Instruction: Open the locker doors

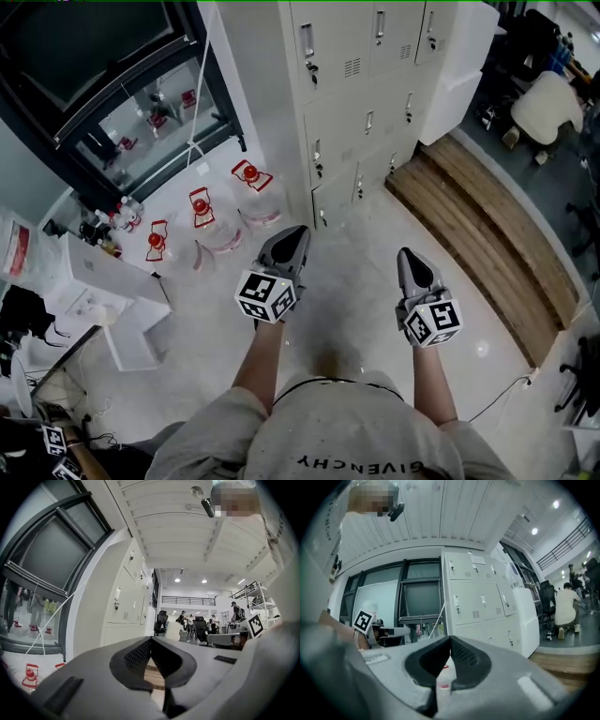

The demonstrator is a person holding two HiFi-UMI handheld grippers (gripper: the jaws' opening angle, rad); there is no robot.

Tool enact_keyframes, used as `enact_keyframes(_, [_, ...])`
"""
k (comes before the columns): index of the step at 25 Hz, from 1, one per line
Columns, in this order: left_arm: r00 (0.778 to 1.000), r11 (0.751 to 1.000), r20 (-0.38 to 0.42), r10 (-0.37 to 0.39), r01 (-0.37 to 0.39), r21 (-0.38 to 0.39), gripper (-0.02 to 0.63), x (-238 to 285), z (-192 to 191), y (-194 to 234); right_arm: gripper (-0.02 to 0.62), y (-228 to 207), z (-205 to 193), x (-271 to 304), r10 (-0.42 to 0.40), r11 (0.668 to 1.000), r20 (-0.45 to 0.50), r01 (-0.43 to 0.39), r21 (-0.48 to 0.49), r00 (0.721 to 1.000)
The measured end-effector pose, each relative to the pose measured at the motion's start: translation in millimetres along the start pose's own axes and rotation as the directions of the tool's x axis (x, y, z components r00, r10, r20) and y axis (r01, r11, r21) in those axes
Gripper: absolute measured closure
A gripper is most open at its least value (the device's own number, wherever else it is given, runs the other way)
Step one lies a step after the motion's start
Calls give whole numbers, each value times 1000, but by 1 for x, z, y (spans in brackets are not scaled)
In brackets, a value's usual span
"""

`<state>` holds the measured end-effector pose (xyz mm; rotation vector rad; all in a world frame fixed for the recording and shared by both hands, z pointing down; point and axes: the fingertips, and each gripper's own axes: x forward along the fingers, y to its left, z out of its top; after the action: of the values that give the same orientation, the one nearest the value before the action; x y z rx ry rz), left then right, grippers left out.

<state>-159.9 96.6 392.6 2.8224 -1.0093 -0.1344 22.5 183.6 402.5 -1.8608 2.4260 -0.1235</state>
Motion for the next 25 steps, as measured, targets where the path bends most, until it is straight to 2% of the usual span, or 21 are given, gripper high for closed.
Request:
enact_keyframes(6, [1000, 1000, 1, -7, 7, -28, 607, 19, 5, 23, 589, -1, 0, 43, 55, 997, 7, -55, 47, 998])
enact_keyframes(13, [999, 999, 12, 31, -31, 11, 607, 59, 25, 64, 572, -10, 6, 132, 157, 986, 29, -159, 55, 987])
enact_keyframes(19, [993, 994, 45, 112, -111, -3, 607, 107, 51, 115, 572, -19, 31, 220, 280, 959, 42, -282, 42, 959])
enact_keyframes(25, [984, 985, 52, 172, -173, 5, 607, 162, 67, 147, 565, -40, 49, 290, 370, 928, 46, -371, 19, 928])
